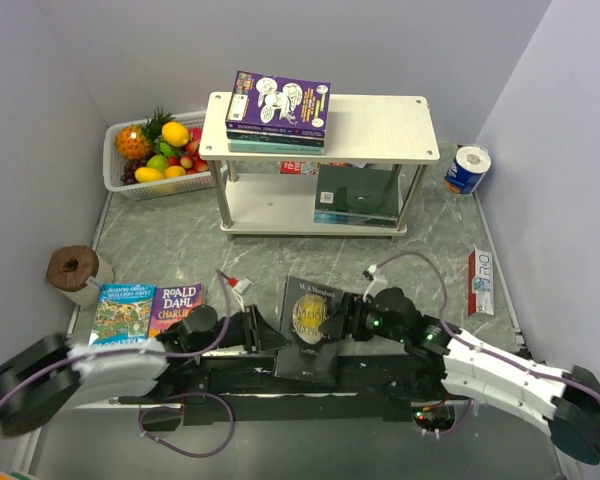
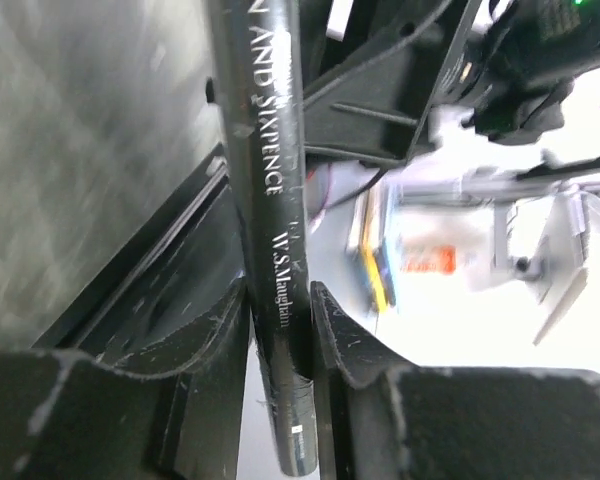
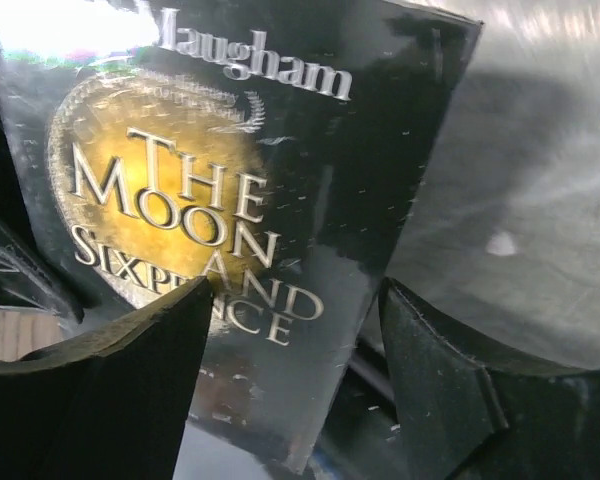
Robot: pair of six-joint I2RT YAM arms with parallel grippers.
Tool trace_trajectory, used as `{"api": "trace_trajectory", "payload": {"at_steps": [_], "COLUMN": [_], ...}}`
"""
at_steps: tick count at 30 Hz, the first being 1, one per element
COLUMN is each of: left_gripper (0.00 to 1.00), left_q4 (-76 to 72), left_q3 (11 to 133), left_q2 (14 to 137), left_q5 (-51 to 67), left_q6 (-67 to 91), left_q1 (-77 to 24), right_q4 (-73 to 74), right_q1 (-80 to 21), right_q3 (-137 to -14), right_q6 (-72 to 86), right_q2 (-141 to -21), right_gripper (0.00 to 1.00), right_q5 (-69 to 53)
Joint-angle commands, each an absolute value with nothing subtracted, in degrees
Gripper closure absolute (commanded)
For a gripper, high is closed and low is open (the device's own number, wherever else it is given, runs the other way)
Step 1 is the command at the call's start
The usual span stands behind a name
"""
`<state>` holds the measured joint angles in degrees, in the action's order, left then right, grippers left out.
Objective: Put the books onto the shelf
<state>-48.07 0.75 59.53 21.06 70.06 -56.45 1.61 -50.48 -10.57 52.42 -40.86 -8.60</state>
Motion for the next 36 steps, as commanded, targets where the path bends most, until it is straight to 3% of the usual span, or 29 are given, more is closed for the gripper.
{"api": "trace_trajectory", "payload": {"at_steps": [1,4,10,20,22,28,36], "left_gripper": [0.99,0.99,0.99,0.99,0.99,0.99,0.99], "left_q4": [-39.1,-32.5,-33.7,-41.1,-44.8,-55.4,-60.4], "left_q3": [3.4,3.8,4.7,2.7,2.0,4.4,10.7], "left_q2": [37.5,28.8,29.4,28.3,30.1,37.2,45.3], "left_q5": [6.2,0.2,1.0,-15.9,-20.0,-25.7,-20.7], "left_q6": [67.2,66.2,66.6,70.0,70.8,68.9,67.4], "left_q1": [-57.0,-57.0,-57.0,-57.2,-57.2,-57.3,-57.4], "right_q4": [14.9,16.1,13.2,7.8,6.3,-3.1,-22.2], "right_q1": [-50.9,-50.9,-50.9,-50.9,-50.9,-50.9,-50.8], "right_q3": [-20.1,-22.7,-22.7,-15.8,-14.9,-11.3,-9.3], "right_q6": [48.0,46.6,47.2,54.5,57.1,62.5,65.1], "right_q2": [-34.6,-34.4,-38.5,-17.1,-16.2,-21.6,-33.2], "right_gripper": [0.23,0.23,0.24,0.14,0.06,0.02,0.01], "right_q5": [-0.4,-0.1,-0.1,4.9,3.7,-1.8,-6.2]}}
